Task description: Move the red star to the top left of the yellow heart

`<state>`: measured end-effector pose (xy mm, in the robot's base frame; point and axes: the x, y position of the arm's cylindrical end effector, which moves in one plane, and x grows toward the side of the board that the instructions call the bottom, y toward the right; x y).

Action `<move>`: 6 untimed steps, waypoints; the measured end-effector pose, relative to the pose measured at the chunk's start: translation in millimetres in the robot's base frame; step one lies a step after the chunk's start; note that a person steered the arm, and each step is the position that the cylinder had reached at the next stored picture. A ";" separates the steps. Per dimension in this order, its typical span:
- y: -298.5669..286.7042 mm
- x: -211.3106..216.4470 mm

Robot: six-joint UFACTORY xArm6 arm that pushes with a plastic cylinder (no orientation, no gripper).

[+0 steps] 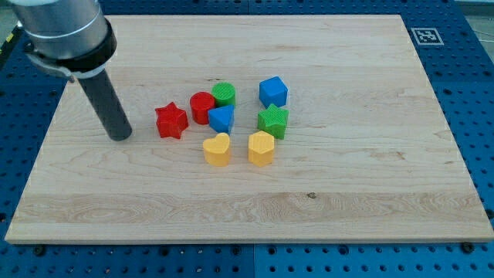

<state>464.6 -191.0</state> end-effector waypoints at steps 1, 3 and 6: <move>4.6 -30.3; 39.8 -23.0; 75.1 -22.6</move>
